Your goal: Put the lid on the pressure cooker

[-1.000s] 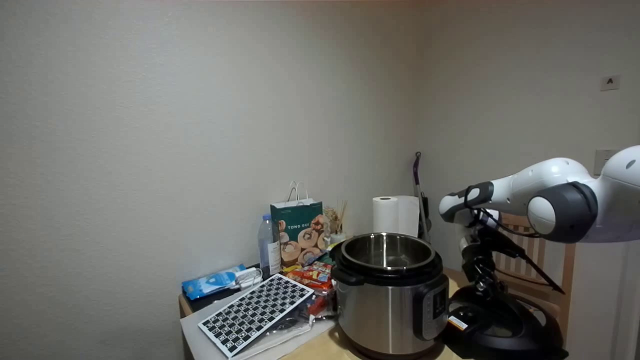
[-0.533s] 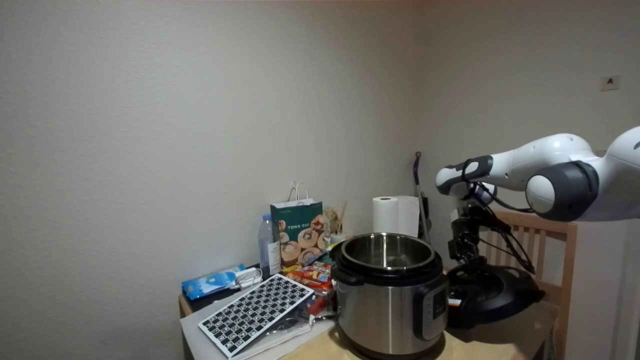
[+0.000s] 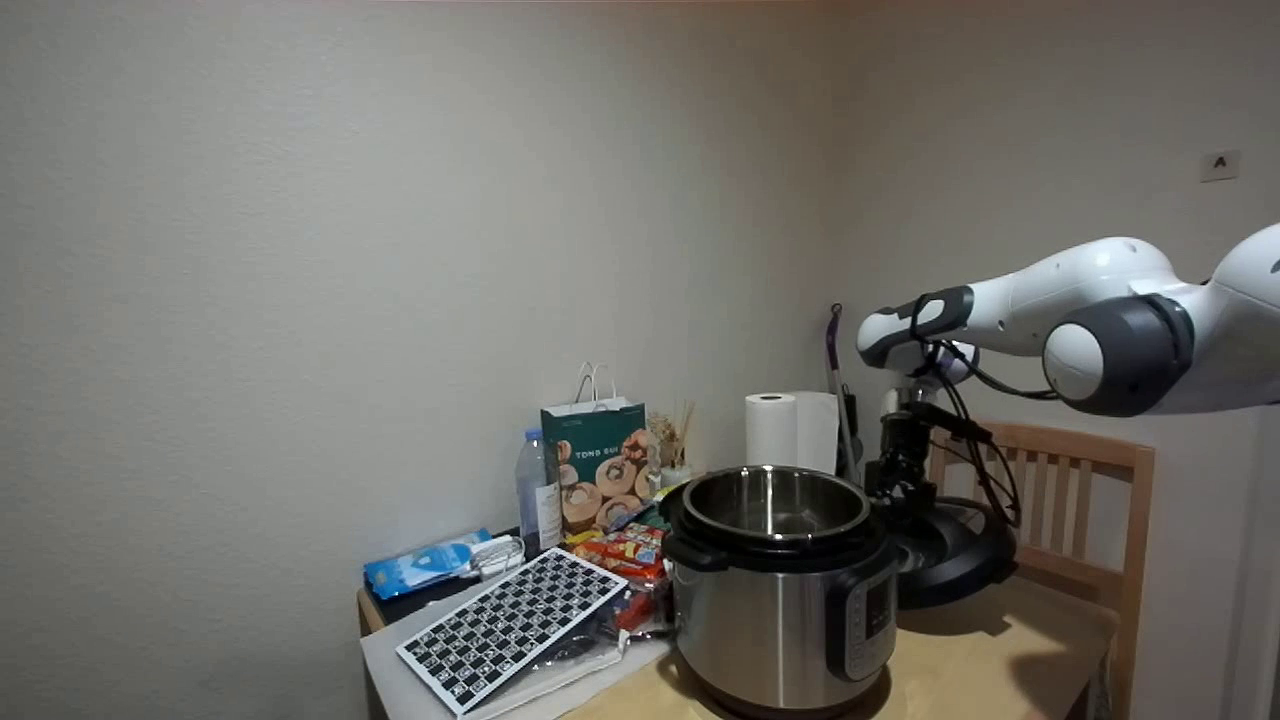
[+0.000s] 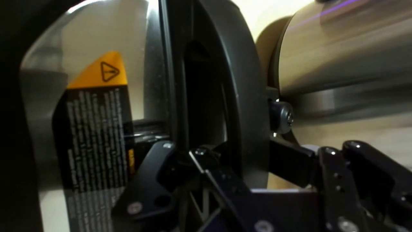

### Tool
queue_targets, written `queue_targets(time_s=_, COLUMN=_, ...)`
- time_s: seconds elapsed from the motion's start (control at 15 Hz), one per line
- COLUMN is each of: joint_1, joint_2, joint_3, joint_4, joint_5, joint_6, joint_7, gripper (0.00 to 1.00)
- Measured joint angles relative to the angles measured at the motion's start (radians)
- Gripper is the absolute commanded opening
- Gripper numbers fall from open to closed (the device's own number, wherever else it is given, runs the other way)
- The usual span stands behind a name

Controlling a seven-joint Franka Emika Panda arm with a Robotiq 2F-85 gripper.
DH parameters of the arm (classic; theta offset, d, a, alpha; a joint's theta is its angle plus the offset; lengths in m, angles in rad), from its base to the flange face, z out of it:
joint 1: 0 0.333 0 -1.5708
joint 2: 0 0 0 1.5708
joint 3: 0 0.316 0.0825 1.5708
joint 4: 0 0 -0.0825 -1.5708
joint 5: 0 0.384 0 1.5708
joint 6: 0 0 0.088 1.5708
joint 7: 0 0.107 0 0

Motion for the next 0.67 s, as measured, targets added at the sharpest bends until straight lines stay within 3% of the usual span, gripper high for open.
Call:
queue_targets(time_s=0.33, joint_1=0.09, joint_2=-0.099, joint_3=-0.061, joint_4=-0.162, joint_5=-0.006, joint_6=0.381, joint_7=0.028, gripper=0.03)
queue_targets(time_s=0.4, joint_1=0.111, joint_2=-0.12, joint_3=-0.082, joint_4=-0.201, joint_5=-0.013, joint_6=0.443, joint_7=0.048, gripper=0.12)
queue_targets(time_s=0.67, joint_1=0.165, joint_2=-0.185, joint_3=-0.14, joint_4=-0.314, joint_5=-0.04, joint_6=0.494, joint_7=0.103, gripper=0.12)
